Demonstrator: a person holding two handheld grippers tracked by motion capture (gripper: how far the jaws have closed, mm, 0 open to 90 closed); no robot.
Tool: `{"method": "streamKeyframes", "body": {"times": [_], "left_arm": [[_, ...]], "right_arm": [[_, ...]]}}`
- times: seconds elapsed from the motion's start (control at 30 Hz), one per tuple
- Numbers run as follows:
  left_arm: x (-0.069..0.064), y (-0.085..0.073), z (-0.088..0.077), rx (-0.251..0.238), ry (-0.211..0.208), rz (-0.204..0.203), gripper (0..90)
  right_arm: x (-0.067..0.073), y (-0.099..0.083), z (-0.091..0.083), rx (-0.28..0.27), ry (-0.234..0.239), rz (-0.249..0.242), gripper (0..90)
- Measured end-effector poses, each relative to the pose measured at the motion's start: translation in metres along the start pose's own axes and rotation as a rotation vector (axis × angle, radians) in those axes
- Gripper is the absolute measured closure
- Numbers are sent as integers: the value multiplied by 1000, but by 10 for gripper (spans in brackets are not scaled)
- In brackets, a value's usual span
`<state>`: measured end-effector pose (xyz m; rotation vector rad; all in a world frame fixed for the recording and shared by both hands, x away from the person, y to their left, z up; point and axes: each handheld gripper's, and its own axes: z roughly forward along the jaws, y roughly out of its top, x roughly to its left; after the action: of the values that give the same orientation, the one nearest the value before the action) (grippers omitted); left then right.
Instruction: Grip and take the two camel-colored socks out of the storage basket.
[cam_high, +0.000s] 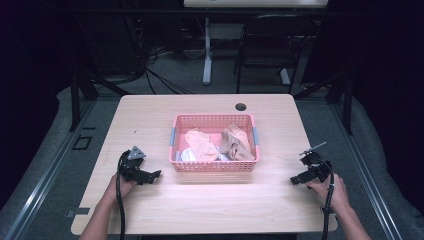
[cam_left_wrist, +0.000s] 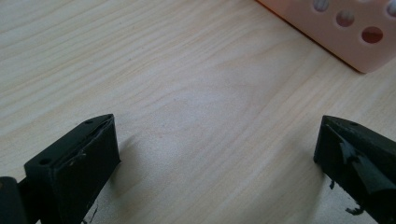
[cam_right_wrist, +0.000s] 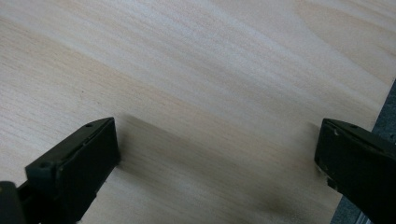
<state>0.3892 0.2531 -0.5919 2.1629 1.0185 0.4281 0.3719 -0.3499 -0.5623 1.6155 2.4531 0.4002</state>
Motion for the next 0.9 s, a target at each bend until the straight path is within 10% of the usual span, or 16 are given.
{"method": "streamKeyframes", "body": {"times": [0.47, 0.9], "left_arm": [[0, 0, 0, 0, 2, 1, 0], [0, 0, 0, -1, 2, -3, 0]], "right_arm": [[1, 1, 1, -28, -9, 19, 0], [2, 6, -1, 73, -21, -27, 0]]}}
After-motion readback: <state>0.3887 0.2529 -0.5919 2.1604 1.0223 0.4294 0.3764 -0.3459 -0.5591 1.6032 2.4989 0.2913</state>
